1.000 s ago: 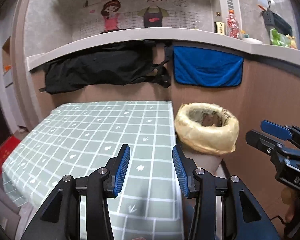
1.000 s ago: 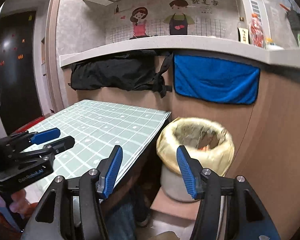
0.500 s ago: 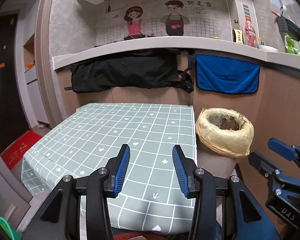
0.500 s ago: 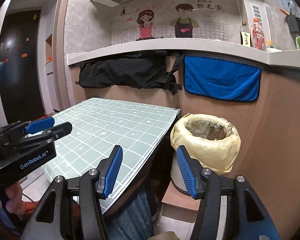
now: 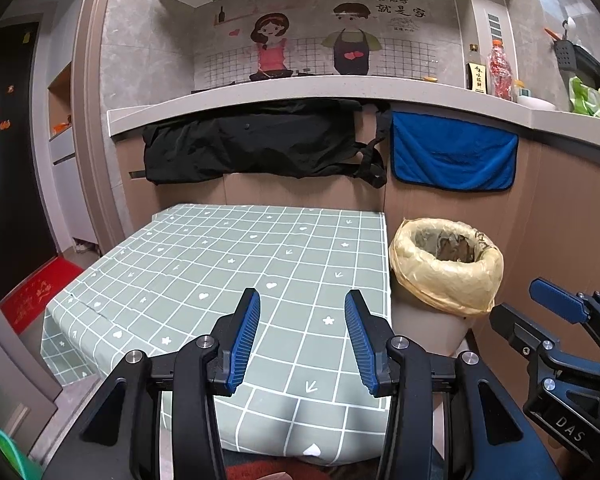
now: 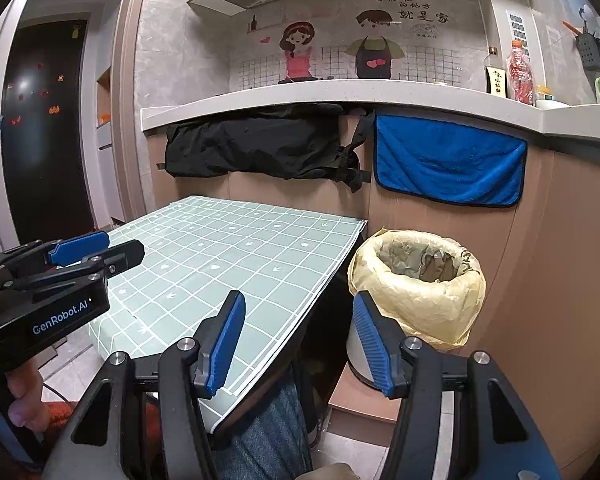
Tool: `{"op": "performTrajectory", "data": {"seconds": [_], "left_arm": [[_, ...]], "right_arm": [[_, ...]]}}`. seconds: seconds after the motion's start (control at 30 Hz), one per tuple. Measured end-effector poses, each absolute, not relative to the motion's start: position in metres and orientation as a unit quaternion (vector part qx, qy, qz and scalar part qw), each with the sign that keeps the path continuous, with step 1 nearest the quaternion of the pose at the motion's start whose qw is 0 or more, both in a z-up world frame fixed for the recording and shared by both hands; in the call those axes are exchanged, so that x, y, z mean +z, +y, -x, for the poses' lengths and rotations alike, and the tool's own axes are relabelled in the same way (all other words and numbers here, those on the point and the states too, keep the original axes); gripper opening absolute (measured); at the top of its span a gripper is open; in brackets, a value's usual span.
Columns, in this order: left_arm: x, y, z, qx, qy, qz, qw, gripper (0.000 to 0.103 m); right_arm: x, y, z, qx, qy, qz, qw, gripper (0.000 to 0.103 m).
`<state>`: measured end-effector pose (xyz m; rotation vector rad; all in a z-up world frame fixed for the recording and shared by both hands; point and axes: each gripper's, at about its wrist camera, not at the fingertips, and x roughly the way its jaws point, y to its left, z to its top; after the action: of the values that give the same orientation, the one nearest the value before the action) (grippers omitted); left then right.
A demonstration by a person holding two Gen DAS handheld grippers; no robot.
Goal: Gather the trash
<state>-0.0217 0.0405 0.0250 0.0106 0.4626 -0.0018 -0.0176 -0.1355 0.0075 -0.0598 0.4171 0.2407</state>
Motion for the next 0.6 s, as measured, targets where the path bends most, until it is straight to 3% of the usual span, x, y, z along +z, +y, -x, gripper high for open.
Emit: {"op": "performTrajectory", "data": {"seconds": [0.6], "left_arm": [[0.0266,0.0390,0.0220,-0.002,0.224,-0.004,0.974,0.045]], "right_arm": [[0.0078,-0.1359,0.0184,0.117,0.208,0.028,0.971,0.054]]}}
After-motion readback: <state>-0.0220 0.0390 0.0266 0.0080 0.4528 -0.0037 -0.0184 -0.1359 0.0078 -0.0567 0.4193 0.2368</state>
